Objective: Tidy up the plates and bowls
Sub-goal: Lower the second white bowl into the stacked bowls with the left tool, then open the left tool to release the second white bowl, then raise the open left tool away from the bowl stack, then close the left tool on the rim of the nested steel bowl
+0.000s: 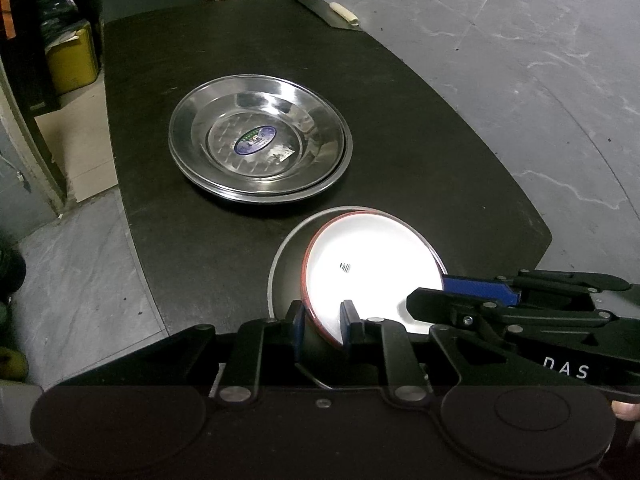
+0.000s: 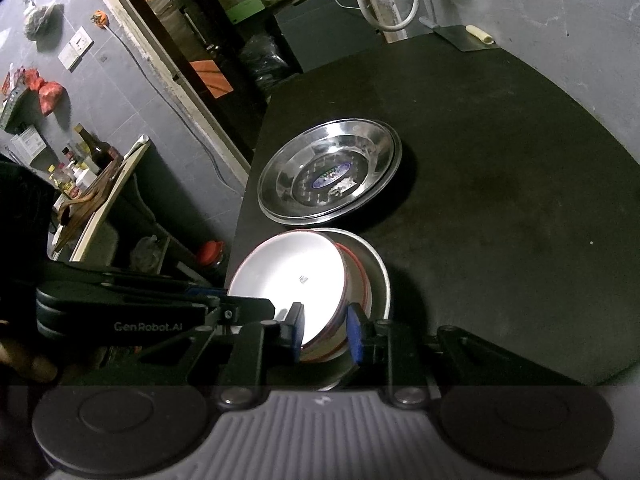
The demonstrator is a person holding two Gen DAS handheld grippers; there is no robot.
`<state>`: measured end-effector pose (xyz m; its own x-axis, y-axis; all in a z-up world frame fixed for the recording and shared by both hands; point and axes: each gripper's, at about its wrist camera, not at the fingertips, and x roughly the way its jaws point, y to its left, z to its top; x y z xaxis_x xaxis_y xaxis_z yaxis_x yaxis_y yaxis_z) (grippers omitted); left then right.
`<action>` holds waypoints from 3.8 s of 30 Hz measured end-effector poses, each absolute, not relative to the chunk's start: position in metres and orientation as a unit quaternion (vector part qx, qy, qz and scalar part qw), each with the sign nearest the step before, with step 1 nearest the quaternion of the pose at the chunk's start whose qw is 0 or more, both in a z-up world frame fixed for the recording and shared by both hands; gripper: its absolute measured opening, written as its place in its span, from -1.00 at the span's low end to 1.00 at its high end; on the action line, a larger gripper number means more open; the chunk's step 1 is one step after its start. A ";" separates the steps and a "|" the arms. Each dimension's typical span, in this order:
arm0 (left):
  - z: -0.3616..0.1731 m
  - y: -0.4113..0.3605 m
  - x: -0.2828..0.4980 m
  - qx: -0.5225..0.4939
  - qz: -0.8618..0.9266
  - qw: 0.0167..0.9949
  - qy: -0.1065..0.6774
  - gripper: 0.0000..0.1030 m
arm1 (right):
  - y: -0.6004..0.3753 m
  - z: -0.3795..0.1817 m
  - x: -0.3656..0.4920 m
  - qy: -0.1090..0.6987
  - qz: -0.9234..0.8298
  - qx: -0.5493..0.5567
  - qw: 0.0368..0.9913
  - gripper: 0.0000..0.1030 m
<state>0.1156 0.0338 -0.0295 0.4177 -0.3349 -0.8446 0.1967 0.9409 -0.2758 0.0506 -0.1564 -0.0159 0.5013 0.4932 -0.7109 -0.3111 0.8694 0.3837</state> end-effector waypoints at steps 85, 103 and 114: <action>-0.037 0.019 0.115 0.033 0.094 0.822 0.560 0.98 | -0.176 -0.019 0.121 0.505 0.265 -0.099 0.816 1.00; -0.045 0.032 0.130 0.031 0.048 0.821 0.568 0.99 | -0.167 -0.023 0.129 0.527 0.232 -0.092 0.812 1.00; -0.046 0.041 0.132 0.024 0.024 0.821 0.570 0.99 | -0.165 -0.026 0.129 0.535 0.208 -0.083 0.814 1.00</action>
